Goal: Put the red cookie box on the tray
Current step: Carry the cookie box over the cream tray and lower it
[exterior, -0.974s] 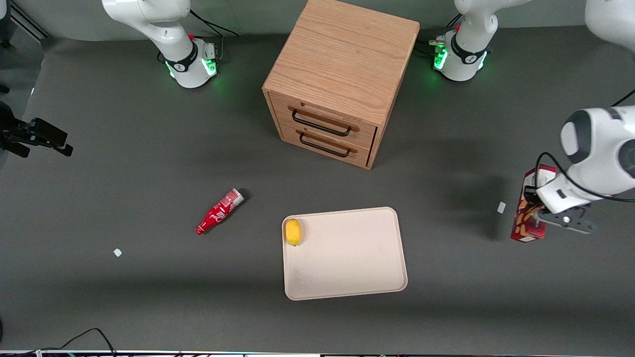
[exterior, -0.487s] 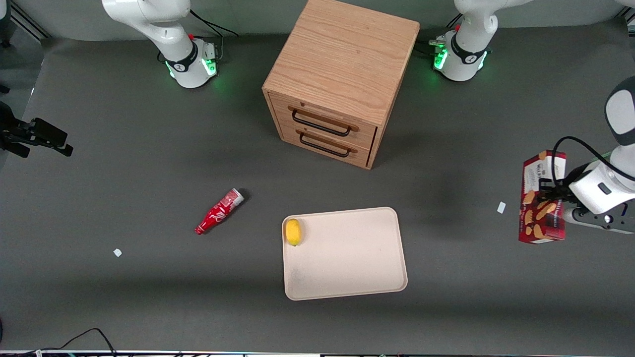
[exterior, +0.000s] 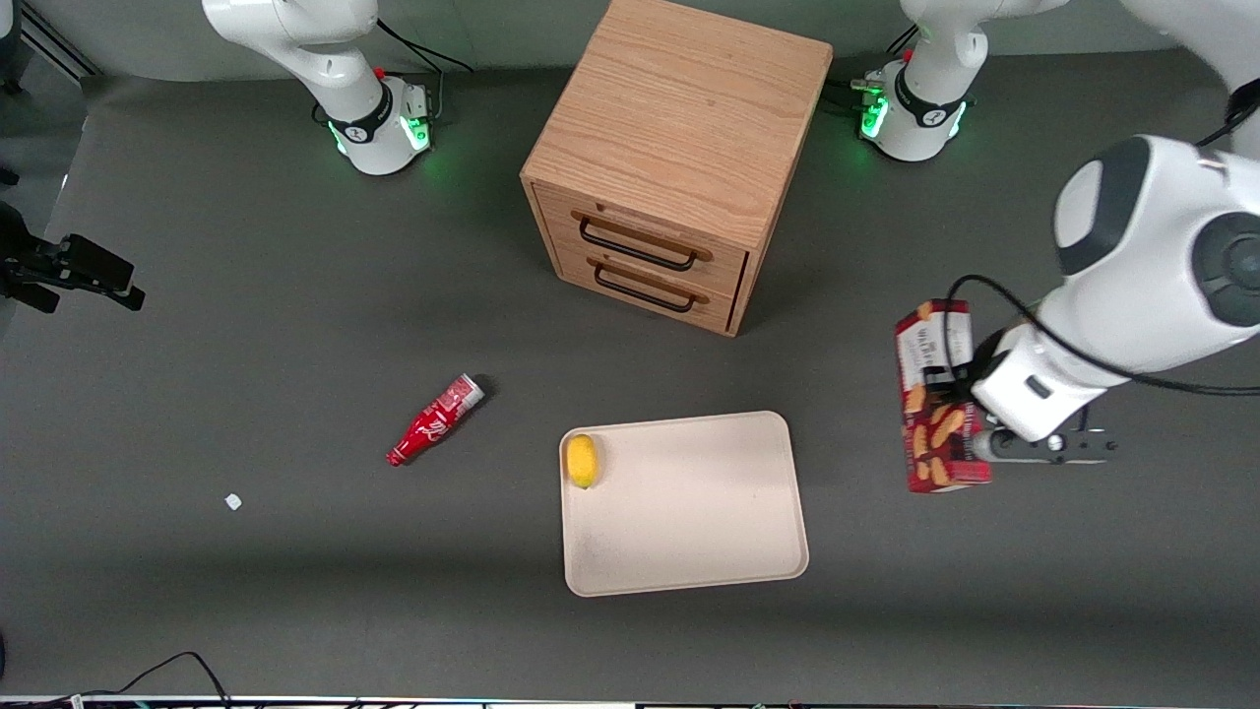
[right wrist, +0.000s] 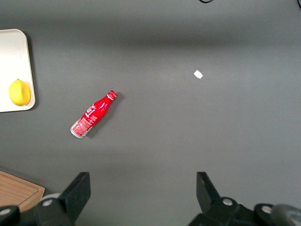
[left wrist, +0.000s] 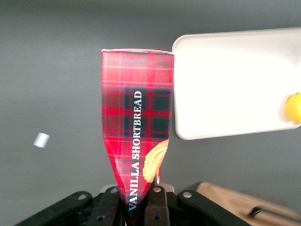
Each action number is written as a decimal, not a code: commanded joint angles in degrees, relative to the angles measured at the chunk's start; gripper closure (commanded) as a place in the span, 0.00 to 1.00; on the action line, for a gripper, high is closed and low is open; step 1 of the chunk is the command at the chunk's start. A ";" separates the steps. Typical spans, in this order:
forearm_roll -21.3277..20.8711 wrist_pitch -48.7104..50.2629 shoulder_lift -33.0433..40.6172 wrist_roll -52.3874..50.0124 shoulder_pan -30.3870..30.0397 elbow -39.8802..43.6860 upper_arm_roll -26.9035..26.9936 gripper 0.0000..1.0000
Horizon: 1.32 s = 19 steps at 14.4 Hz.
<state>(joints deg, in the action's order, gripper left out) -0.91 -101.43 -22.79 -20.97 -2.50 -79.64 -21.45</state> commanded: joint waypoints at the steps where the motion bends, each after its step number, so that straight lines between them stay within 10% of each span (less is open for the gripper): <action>1: -0.85 -4.01 -8.13 -11.25 5.47 7.13 0.36 1.00; 10: -20.53 -17.47 -23.34 -28.86 14.80 6.60 0.80 1.00; 19: -21.77 -22.67 -26.96 -27.90 14.98 6.16 2.90 1.00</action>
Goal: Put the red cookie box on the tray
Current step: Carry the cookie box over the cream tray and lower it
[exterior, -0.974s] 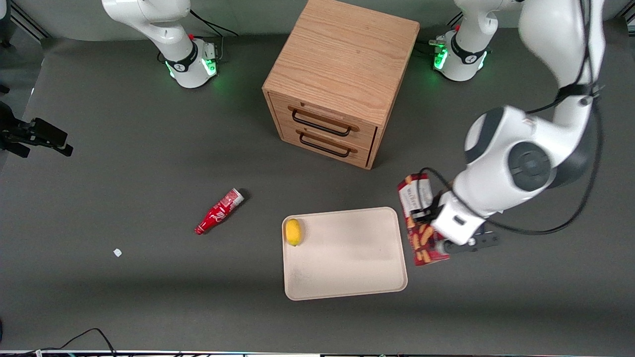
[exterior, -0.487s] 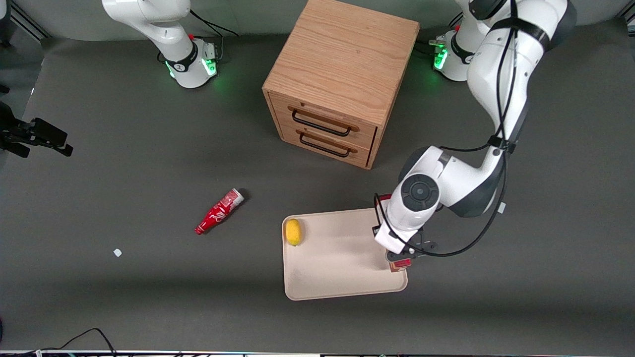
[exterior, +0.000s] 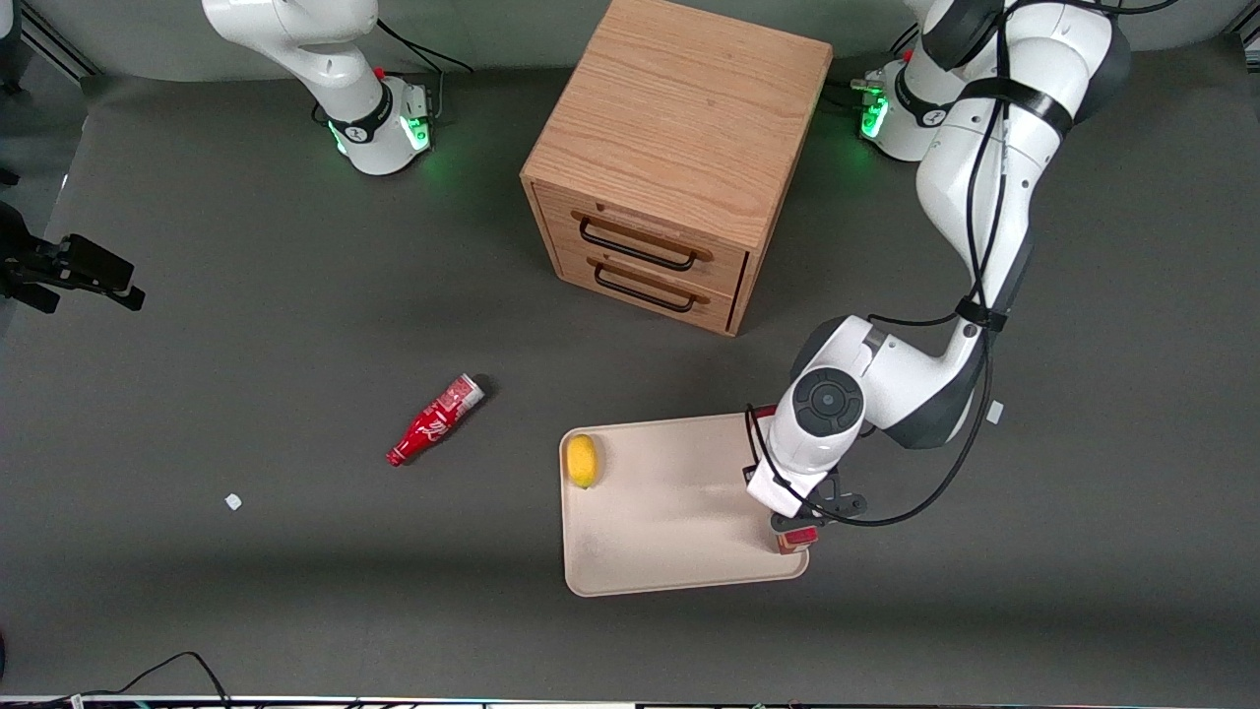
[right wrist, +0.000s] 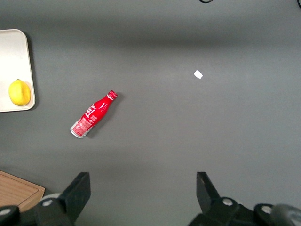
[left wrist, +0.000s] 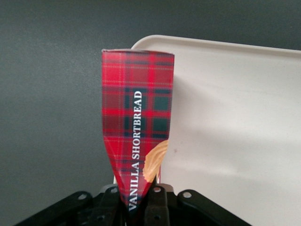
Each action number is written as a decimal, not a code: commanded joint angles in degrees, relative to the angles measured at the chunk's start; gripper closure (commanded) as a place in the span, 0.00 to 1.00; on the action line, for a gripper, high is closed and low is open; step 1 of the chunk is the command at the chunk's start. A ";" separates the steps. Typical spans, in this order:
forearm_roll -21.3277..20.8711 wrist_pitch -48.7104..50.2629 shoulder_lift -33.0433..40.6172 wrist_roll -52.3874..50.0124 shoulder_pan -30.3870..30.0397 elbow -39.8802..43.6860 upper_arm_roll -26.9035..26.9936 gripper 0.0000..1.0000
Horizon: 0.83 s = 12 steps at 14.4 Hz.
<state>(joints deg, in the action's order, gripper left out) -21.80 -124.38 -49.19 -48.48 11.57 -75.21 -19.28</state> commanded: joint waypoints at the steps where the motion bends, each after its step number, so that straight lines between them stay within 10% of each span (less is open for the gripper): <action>1: -0.79 0.28 -0.55 -0.48 1.00 1.65 0.73 1.00; 2: -0.79 0.28 -0.55 -0.48 1.00 1.65 0.73 1.00; 4: -1.23 -0.86 -0.55 -0.48 1.00 1.56 0.82 0.19; 5: -2.28 -2.00 -0.55 -0.48 1.17 0.86 0.82 0.00; 12: -2.82 -4.03 0.15 -1.09 1.35 0.15 0.82 0.00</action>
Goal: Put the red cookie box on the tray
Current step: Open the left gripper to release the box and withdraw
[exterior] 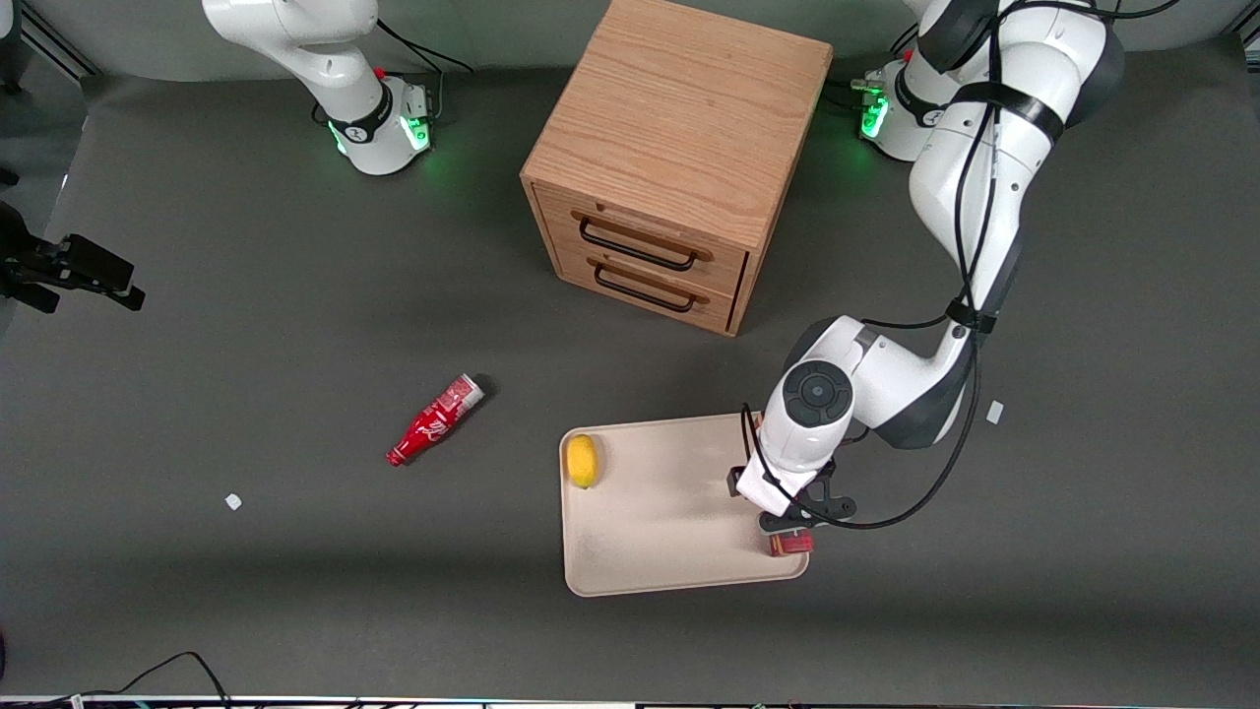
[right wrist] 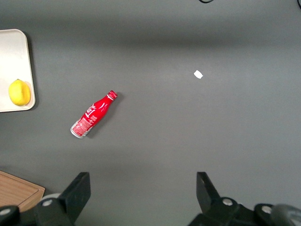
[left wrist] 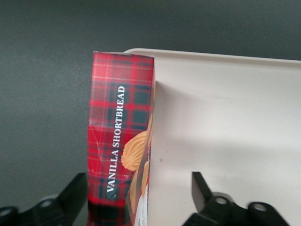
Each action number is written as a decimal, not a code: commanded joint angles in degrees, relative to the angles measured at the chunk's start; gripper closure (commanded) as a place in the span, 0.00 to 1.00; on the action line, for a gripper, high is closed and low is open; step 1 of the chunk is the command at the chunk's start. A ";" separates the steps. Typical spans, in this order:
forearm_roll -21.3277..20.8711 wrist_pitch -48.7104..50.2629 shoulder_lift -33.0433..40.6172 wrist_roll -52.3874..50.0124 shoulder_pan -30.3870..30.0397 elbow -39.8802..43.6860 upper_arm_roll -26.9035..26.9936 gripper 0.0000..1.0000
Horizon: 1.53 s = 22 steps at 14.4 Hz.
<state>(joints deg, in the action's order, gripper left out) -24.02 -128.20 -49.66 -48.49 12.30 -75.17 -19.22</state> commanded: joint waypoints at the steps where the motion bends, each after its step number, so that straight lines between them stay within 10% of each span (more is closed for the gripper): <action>1: -0.50 -0.21 1.05 -1.00 0.45 0.20 0.76 0.00; 7: 1.42 2.51 7.98 0.14 -3.24 0.20 0.15 0.00; 15: 25.49 11.98 31.00 22.87 -16.05 -11.29 0.58 0.00; 22: 25.51 25.46 46.03 39.31 -27.14 -21.39 1.11 0.00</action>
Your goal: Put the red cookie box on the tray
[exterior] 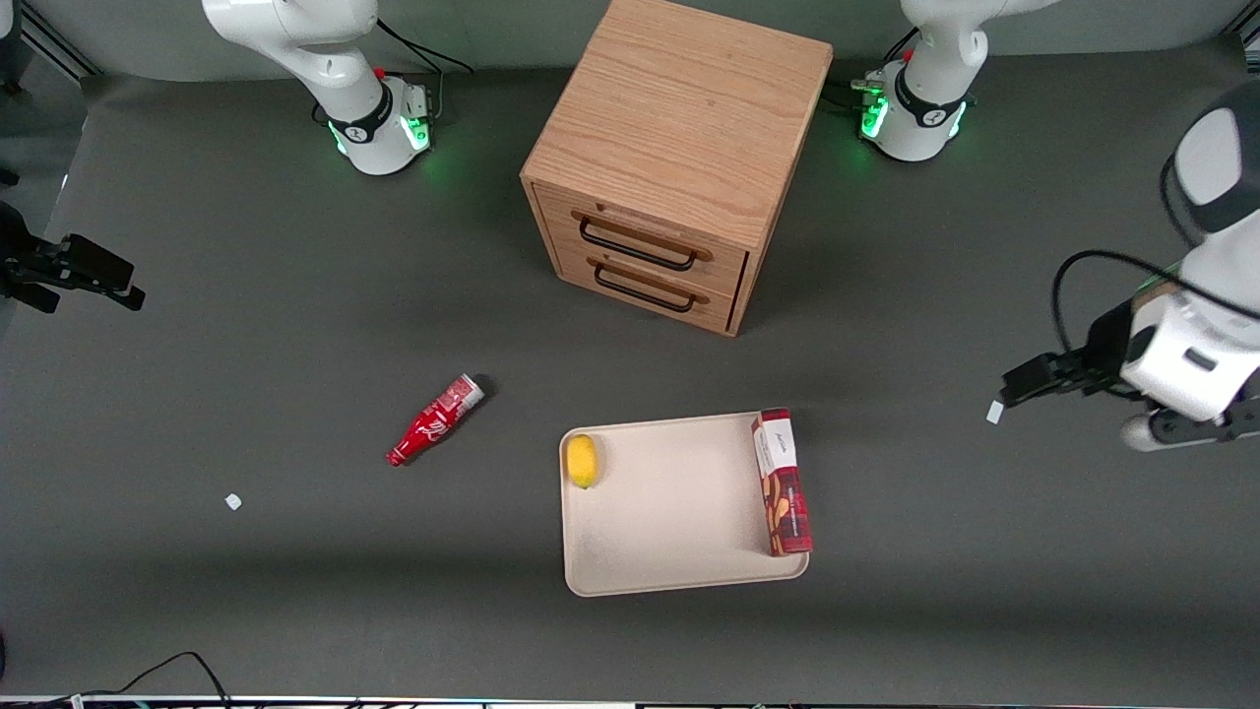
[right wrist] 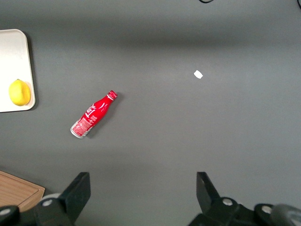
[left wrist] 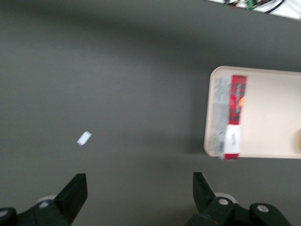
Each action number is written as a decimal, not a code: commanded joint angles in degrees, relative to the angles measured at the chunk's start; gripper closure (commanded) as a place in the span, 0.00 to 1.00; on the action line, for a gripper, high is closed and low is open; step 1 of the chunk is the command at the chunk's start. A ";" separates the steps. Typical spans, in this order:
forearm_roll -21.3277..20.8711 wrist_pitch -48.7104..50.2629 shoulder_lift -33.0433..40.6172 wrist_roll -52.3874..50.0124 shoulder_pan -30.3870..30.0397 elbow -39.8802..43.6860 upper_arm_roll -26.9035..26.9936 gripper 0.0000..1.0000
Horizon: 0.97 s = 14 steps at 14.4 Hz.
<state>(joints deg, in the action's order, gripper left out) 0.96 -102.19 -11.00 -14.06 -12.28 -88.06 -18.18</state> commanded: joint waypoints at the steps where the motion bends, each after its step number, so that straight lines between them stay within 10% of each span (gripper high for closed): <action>1: 0.53 -0.04 9.22 7.18 -2.92 -9.92 0.94 0.00; 14: -0.88 9.81 18.29 16.17 -3.19 -9.50 4.38 0.00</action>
<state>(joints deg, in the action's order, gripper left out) 0.05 -93.80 6.31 0.80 -15.38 -97.63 -13.69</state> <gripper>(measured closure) 0.000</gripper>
